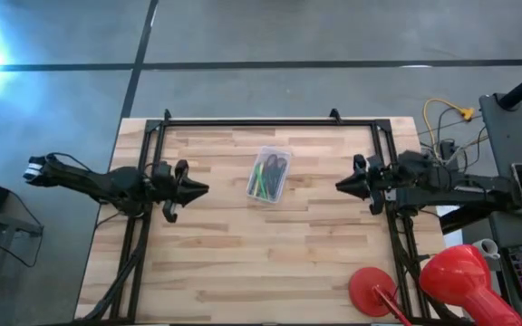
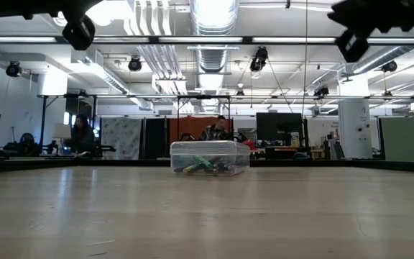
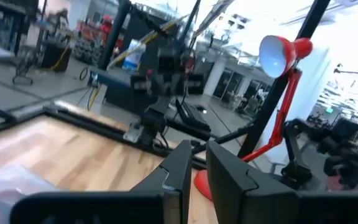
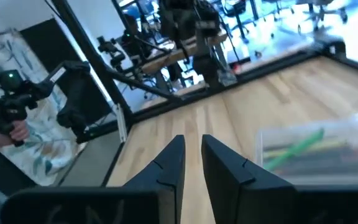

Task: Pick & place school supplies into a supply box
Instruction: Return to Home Position

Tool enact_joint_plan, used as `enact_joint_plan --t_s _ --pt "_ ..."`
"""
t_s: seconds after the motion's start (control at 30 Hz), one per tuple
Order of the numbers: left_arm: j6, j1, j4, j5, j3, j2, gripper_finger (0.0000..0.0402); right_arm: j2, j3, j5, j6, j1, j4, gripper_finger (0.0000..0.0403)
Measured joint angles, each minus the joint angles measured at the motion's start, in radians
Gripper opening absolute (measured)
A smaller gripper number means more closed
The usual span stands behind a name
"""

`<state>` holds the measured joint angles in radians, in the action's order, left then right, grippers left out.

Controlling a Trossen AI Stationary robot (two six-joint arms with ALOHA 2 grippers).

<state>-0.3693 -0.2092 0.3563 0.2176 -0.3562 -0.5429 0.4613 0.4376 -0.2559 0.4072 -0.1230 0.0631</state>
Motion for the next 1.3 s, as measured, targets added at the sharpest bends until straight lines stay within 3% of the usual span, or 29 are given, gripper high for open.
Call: enact_joint_plan --t_s 0.17,0.4,0.53,0.6,0.73,0.9,1.0,1.17,1.3 --pt "0.019 0.0 -0.005 -0.01 0.06 0.089 0.0033 -0.116 -0.116 0.033 0.053 0.0 -0.007 0.0047" --pt "0.016 0.0 0.0 -0.019 0.198 0.255 0.0033 -0.298 -0.279 0.033 0.044 0.001 -0.16 0.0047" --pt "-0.091 0.0 0.002 -0.031 0.325 0.358 0.0033 -0.385 -0.351 0.031 0.064 0.0 -0.142 0.0047" --pt "-0.153 0.0 -0.119 -0.033 0.338 0.401 0.0033 -0.406 -0.382 0.029 0.05 0.0 -0.145 0.0047" --pt "-0.186 0.0 -0.539 -0.036 0.274 0.431 0.0033 -0.42 -0.429 0.03 0.048 0.001 -0.141 0.0047" --pt "-0.187 0.0 -0.717 -0.033 0.228 0.391 0.0033 -0.398 -0.427 0.03 0.046 0.0 -0.104 0.0047" --pt "-0.187 0.0 -0.682 -0.033 0.246 0.396 0.0033 -0.425 -0.428 0.037 0.046 0.008 -0.104 0.0047" --pt "-0.187 0.015 -0.639 -0.033 0.255 0.519 0.0033 -0.46 -0.429 0.046 0.046 0.009 -0.142 0.0047" --pt "-0.187 0.072 -0.464 -0.035 0.295 0.539 0.0033 -0.462 -0.428 0.05 0.045 0.009 -0.148 0.0047"
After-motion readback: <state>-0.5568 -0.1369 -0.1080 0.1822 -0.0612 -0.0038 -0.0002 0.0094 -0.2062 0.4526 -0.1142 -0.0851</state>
